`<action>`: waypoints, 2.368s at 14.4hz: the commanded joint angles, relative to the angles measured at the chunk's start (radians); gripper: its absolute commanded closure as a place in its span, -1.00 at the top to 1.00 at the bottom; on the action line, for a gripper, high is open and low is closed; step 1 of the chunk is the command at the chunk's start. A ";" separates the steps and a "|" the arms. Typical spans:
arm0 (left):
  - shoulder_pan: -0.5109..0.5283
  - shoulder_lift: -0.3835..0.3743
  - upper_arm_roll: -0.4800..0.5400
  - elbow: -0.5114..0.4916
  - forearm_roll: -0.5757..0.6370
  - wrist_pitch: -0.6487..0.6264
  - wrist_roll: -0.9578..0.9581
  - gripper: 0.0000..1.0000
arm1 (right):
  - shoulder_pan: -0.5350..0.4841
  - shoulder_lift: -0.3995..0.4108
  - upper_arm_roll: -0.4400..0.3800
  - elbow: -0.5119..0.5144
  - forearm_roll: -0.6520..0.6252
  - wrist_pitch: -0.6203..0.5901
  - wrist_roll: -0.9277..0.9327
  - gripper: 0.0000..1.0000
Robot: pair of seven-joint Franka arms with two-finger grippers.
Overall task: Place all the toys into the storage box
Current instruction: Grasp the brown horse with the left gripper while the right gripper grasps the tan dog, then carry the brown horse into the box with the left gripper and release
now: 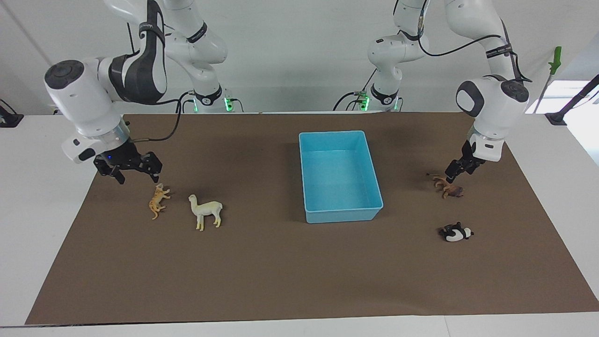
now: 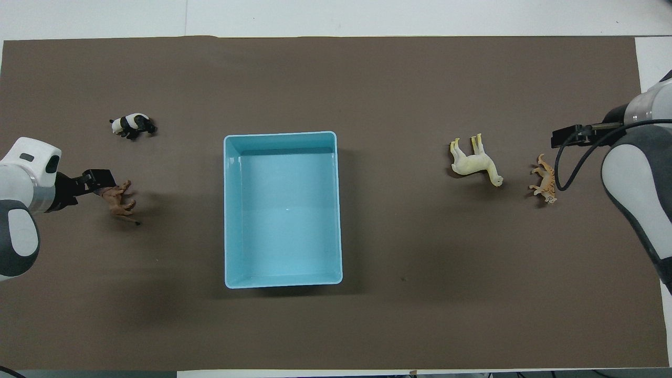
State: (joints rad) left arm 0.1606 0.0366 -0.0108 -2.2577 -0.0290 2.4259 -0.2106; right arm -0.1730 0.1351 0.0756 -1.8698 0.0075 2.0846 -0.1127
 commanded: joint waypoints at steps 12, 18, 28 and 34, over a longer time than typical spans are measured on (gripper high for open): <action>0.025 0.118 -0.011 -0.014 0.012 0.156 -0.558 1.00 | -0.029 0.015 0.007 -0.287 0.025 0.308 -0.078 1.00; 0.019 0.149 -0.009 -0.014 0.012 0.171 -0.578 1.00 | -0.051 0.053 0.007 -0.290 0.026 0.321 -0.073 1.00; 0.014 0.150 -0.008 0.020 0.012 0.116 -0.570 -1.00 | -0.080 0.066 0.007 -0.318 0.026 0.362 -0.068 0.81; -0.061 0.213 -0.011 0.384 0.012 -0.265 -0.588 -1.00 | -0.095 0.081 0.007 -0.316 0.026 0.387 -0.067 0.14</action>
State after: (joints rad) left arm 0.1521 0.1959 -0.0269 -2.0546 -0.0289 2.3219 -0.7666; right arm -0.2527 0.2186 0.0706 -2.1770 0.0136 2.4530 -0.1605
